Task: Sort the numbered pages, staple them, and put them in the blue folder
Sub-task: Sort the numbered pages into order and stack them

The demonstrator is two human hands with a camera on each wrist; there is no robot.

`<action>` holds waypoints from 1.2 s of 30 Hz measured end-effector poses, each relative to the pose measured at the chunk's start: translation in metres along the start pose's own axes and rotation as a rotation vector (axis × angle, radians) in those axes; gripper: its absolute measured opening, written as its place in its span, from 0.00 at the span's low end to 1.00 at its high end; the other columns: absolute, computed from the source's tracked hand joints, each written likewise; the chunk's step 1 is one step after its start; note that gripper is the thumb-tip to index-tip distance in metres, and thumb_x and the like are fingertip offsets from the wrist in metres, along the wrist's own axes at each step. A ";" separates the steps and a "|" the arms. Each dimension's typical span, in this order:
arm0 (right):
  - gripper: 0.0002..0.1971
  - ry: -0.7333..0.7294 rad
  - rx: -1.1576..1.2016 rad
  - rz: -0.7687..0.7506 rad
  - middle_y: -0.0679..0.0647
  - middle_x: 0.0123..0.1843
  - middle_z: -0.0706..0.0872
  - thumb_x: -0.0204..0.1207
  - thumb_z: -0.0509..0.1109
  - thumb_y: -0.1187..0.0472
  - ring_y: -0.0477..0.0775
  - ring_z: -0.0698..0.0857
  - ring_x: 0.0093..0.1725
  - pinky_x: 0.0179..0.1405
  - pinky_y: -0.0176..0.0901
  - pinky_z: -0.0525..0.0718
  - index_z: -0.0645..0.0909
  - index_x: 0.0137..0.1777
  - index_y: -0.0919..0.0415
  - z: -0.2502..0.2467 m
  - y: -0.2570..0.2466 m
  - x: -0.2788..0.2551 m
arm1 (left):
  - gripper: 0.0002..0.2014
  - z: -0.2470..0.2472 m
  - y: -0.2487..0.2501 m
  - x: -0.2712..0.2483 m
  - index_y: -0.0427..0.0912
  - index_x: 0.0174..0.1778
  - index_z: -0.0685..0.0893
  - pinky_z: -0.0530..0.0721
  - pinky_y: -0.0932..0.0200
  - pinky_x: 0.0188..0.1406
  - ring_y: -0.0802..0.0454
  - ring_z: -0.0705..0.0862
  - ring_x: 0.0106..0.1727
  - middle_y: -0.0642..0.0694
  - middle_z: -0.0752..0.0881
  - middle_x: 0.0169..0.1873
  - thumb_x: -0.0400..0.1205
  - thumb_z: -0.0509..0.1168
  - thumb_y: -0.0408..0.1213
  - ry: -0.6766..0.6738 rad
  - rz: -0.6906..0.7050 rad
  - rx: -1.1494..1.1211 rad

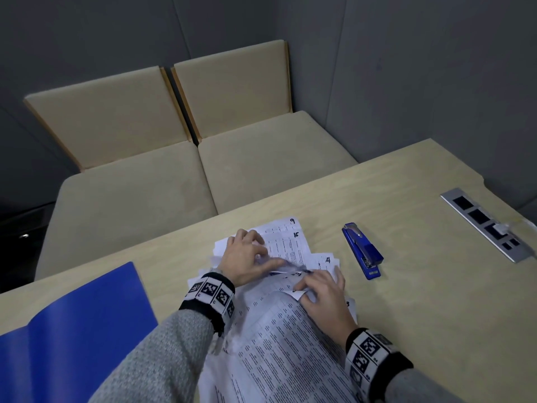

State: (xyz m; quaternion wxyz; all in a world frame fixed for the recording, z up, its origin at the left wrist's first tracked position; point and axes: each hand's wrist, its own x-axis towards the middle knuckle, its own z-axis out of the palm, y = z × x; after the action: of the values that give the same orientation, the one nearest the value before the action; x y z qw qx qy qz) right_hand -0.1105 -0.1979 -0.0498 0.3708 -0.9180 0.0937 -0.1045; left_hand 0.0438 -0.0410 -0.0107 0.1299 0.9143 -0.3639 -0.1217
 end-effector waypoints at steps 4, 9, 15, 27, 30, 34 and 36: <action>0.06 -0.015 0.003 0.045 0.28 0.40 0.81 0.67 0.65 0.61 0.31 0.71 0.67 0.80 0.56 0.29 0.82 0.38 0.49 0.003 0.001 0.003 | 0.34 0.001 -0.001 0.005 0.49 0.20 0.78 0.66 0.50 0.71 0.47 0.69 0.72 0.38 0.73 0.72 0.77 0.39 0.68 -0.017 -0.088 -0.300; 0.10 -0.051 0.015 0.032 0.29 0.37 0.79 0.69 0.60 0.52 0.36 0.77 0.54 0.81 0.60 0.39 0.83 0.39 0.51 0.000 -0.004 0.011 | 0.40 -0.003 -0.002 0.011 0.41 0.30 0.85 0.71 0.48 0.63 0.49 0.76 0.58 0.39 0.84 0.50 0.74 0.36 0.68 -0.051 -0.097 -0.255; 0.07 0.026 -0.043 0.070 0.31 0.36 0.82 0.68 0.66 0.64 0.33 0.65 0.73 0.75 0.53 0.20 0.81 0.37 0.49 -0.002 -0.004 0.012 | 0.10 0.002 0.001 0.000 0.45 0.45 0.71 0.78 0.47 0.38 0.45 0.80 0.34 0.44 0.81 0.30 0.84 0.54 0.47 0.270 -0.155 -0.444; 0.05 -0.032 0.089 -0.022 0.26 0.33 0.76 0.68 0.56 0.54 0.21 0.72 0.47 0.80 0.59 0.55 0.73 0.34 0.45 -0.003 -0.010 0.009 | 0.10 -0.006 -0.003 0.019 0.46 0.50 0.82 0.76 0.56 0.37 0.41 0.82 0.48 0.46 0.77 0.40 0.74 0.65 0.32 0.032 -0.266 -0.135; 0.05 -0.035 0.096 -0.029 0.26 0.33 0.75 0.69 0.58 0.56 0.24 0.72 0.45 0.79 0.59 0.58 0.71 0.34 0.45 -0.004 -0.012 0.008 | 0.05 -0.001 -0.007 0.007 0.48 0.45 0.85 0.71 0.54 0.45 0.46 0.75 0.53 0.46 0.77 0.50 0.75 0.69 0.37 0.220 -0.073 0.015; 0.09 -0.024 0.107 -0.007 0.28 0.35 0.76 0.69 0.56 0.53 0.34 0.75 0.44 0.79 0.56 0.57 0.78 0.36 0.49 -0.005 -0.013 0.008 | 0.14 -0.008 -0.009 -0.004 0.45 0.38 0.84 0.79 0.48 0.48 0.46 0.81 0.42 0.49 0.85 0.38 0.77 0.58 0.48 0.259 0.180 -0.046; 0.07 -0.017 0.065 -0.009 0.30 0.33 0.75 0.71 0.59 0.55 0.35 0.75 0.43 0.80 0.59 0.55 0.78 0.36 0.51 -0.005 -0.014 0.007 | 0.16 -0.010 -0.005 -0.010 0.43 0.37 0.84 0.81 0.52 0.43 0.47 0.83 0.36 0.49 0.86 0.33 0.78 0.56 0.49 0.227 0.250 -0.056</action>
State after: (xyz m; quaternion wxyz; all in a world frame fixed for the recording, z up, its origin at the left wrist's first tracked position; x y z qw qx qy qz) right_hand -0.1039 -0.1932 -0.0360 0.4008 -0.9067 0.0830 -0.1015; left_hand 0.0432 -0.0285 -0.0017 0.2098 0.8657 -0.4543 -0.0105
